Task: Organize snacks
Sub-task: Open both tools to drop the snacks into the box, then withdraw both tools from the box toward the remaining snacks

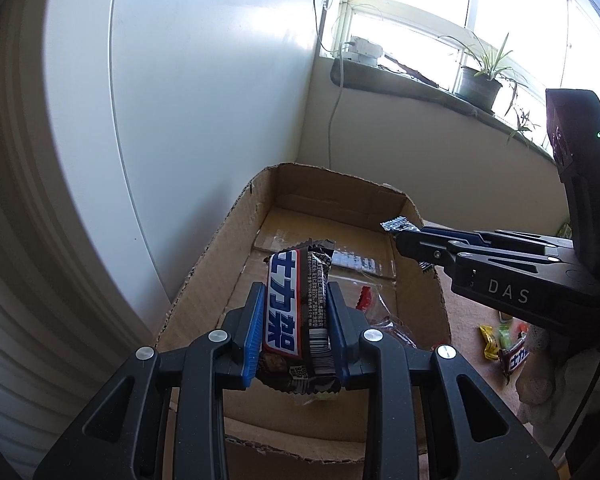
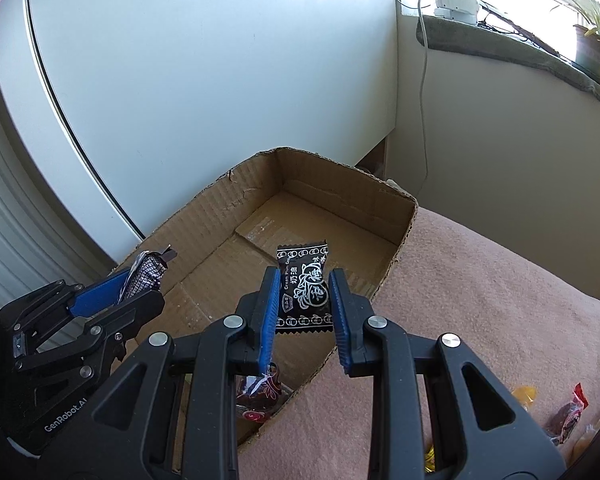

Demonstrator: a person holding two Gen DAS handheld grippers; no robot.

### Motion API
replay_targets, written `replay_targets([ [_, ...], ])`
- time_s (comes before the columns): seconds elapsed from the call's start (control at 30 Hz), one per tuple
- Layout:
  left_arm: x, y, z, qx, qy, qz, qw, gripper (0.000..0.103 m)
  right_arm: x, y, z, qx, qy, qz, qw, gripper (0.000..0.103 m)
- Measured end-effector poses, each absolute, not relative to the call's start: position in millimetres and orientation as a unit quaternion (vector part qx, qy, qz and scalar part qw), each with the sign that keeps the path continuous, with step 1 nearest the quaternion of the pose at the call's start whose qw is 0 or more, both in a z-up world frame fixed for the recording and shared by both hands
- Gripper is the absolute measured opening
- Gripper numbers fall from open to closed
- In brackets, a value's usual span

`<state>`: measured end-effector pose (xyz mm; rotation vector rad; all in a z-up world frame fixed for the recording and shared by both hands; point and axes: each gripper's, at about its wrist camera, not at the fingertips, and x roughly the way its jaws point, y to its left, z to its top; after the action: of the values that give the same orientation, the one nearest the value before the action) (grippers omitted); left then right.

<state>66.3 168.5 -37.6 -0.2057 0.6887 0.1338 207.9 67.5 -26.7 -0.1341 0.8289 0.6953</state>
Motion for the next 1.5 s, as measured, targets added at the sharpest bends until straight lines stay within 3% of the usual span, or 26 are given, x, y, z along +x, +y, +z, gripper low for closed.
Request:
replay_targets([
  [0.3, 67.3, 170.2, -37.3, -0.103, 0.335, 0.072, 0.934, 0.028, 209.0, 71.0, -28.1, -0.067, 0.394, 0.335, 0.853, 0.026],
  [0.37, 66.3, 170.5, -35.9, -0.104, 0.333, 0.072, 0.934, 0.035, 209.6, 70.8, -27.6, -0.066, 0.394, 0.333, 0.854, 0.036],
  [0.43, 64.7, 170.0, -34.6, -0.101, 0.329, 0.074, 0.936, 0.044, 208.6, 69.6, -26.0, -0.066, 0.39, 0.33, 0.857, 0.058],
  [0.5, 63.9, 169.0, -33.8, -0.099, 0.329, 0.075, 0.936, 0.045, 207.0, 68.8, -23.6, -0.067, 0.385, 0.329, 0.86, 0.063],
  [0.87, 57.9, 165.7, -27.1, -0.098, 0.321, 0.076, 0.939, 0.045, 200.8, 57.7, -13.3, -0.064, 0.378, 0.318, 0.867, 0.065],
  [1.0, 53.0, 161.6, -23.3, -0.096, 0.317, 0.074, 0.941, 0.045, 194.7, 52.0, -8.0, -0.063, 0.371, 0.315, 0.871, 0.079],
  [1.2, 45.2, 153.1, -17.6, -0.093, 0.31, 0.07, 0.943, 0.045, 183.5, 38.5, -0.8, -0.065, 0.367, 0.307, 0.876, 0.08],
  [1.37, 37.6, 140.4, -13.3, -0.088, 0.304, 0.066, 0.946, 0.059, 172.9, 19.4, 2.3, -0.059, 0.366, 0.3, 0.879, 0.08],
  [1.43, 34.8, 134.9, -11.6, -0.085, 0.3, 0.065, 0.948, 0.071, 167.7, 10.2, 3.7, -0.058, 0.364, 0.296, 0.881, 0.08],
  [1.5, 32.1, 129.9, -10.3, -0.084, 0.297, 0.066, 0.949, 0.074, 162.7, 0.3, 5.1, -0.056, 0.362, 0.292, 0.884, 0.08],
])
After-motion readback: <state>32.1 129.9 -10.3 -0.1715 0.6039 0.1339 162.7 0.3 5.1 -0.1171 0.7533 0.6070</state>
